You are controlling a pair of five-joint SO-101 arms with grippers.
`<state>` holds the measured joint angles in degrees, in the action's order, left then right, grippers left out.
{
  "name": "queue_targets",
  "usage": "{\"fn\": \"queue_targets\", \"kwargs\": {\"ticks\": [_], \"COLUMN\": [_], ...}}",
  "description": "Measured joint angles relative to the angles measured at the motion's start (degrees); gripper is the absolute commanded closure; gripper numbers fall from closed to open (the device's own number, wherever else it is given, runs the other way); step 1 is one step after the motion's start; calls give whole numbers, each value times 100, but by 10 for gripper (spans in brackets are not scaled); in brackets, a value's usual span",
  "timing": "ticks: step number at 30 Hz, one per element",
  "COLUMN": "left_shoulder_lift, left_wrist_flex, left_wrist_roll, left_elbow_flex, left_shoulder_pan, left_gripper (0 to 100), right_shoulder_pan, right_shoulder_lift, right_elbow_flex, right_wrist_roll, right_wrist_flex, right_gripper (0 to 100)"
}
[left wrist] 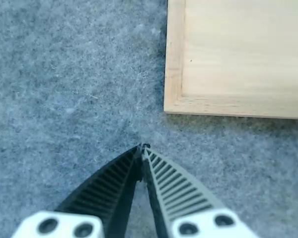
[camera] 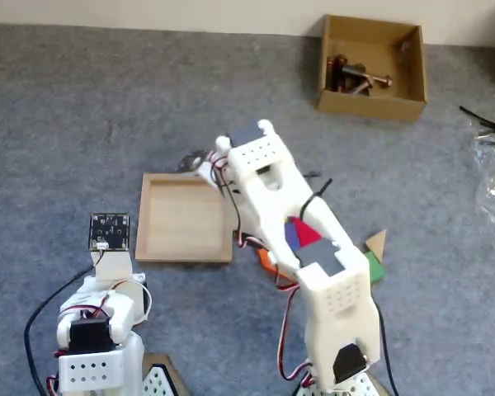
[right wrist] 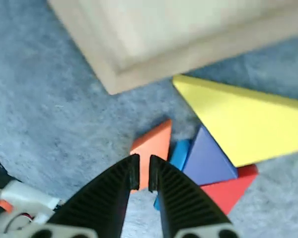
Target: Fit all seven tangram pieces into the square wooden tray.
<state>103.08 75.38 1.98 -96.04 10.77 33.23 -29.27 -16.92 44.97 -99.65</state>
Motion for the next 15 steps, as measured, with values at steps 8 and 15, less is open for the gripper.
{"fn": "queue_targets", "kwargs": {"ticks": [8,15], "left_shoulder_lift": [0,0], "left_wrist_flex": [0,0], "left_wrist_roll": [0,0], "left_elbow_flex": [0,0], "left_shoulder_pan": [0,0], "left_gripper": [995,995], "right_shoulder_pan": [273,360], "right_shoulder_lift": [0,0], "right_elbow_flex": [0,0], "right_wrist_roll": [202,202], "right_wrist_flex": [149,589], "right_gripper": [957,957]}}
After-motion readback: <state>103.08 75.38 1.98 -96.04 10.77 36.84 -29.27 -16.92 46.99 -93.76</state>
